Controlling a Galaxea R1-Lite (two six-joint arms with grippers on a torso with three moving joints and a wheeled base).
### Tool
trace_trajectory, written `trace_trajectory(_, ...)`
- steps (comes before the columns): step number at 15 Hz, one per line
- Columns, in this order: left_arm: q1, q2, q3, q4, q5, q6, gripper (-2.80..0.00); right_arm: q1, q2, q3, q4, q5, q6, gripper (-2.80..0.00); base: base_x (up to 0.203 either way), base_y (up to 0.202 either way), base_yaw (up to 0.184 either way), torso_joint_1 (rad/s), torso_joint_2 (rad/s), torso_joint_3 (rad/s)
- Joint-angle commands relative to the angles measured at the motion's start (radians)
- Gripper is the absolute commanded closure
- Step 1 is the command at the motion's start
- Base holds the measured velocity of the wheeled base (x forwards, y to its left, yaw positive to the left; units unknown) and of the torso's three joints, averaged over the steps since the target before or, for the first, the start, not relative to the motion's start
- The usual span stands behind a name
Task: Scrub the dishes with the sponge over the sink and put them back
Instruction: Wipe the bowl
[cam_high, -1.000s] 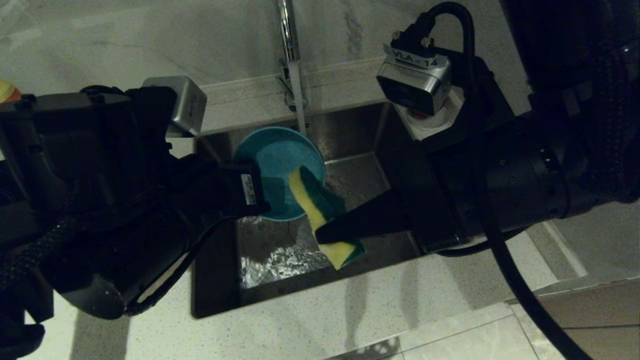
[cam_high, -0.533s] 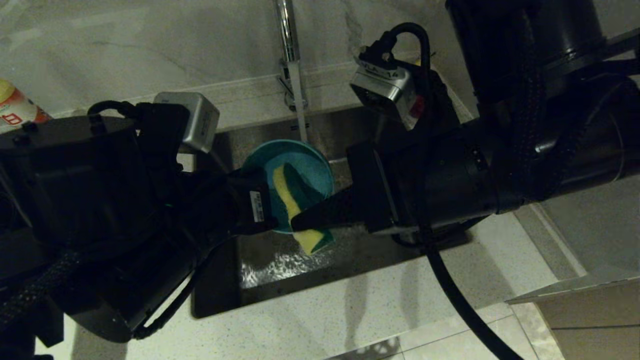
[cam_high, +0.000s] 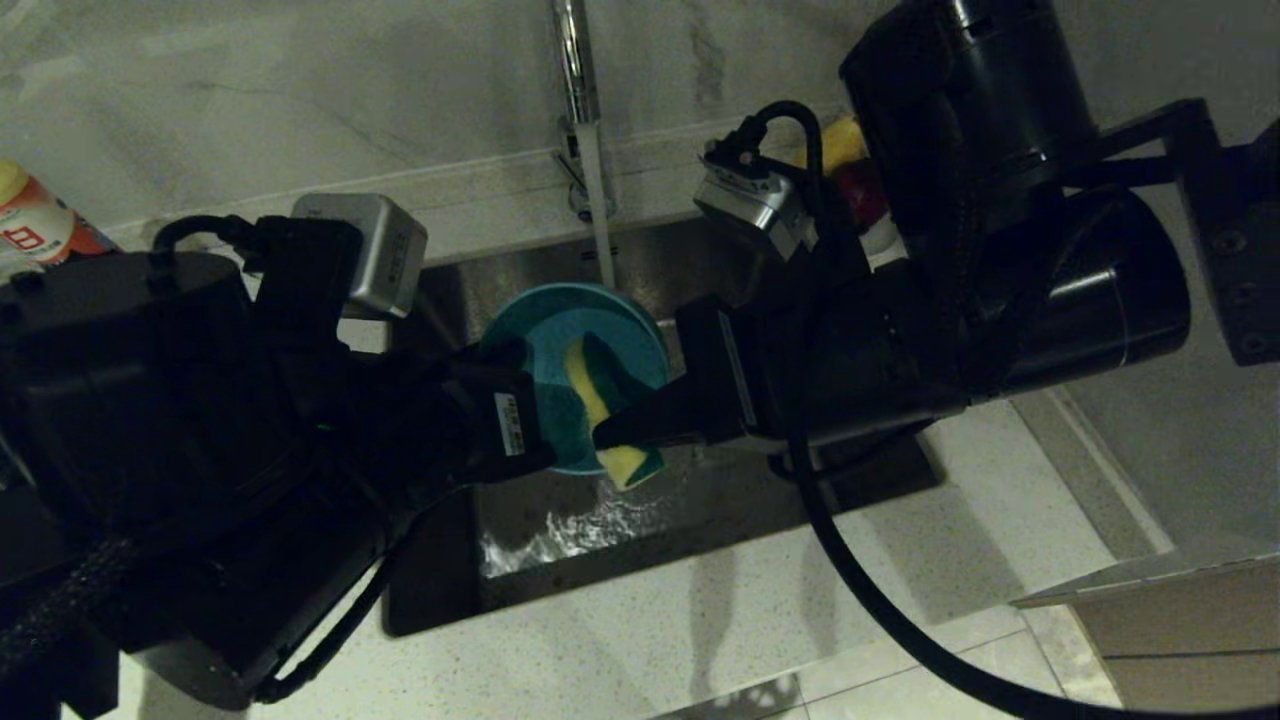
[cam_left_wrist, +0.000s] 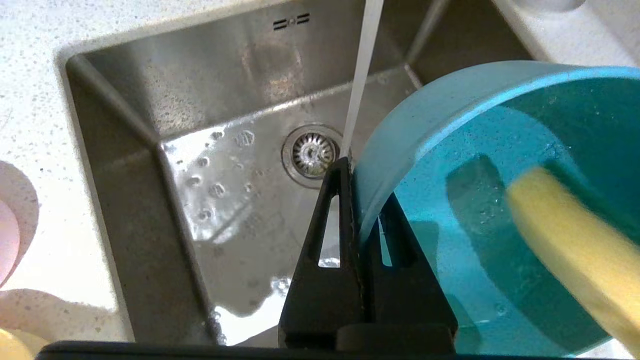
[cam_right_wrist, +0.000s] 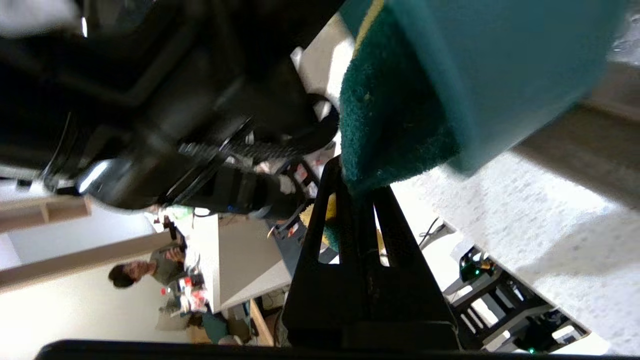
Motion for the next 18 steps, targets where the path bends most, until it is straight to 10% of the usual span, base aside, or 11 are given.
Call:
trace_trajectory(1, 0.000, -0.010, 0.010, -0.004, 0.001, 0.003, 0.00, -0.009, 0.029, -0.027, 0.002, 0.002, 0.003, 0.00, 0.000, 0.000, 0.000, 0.000, 0.00, 0.000)
trace_trajectory(18, -0.008, -0.010, 0.084, -0.050, 0.006, 0.002, 0.00, 0.011, -0.041, 0.032, 0.008, 0.002, 0.006, 0.00, 0.000, 0.000, 0.000, 0.000, 0.00, 0.000)
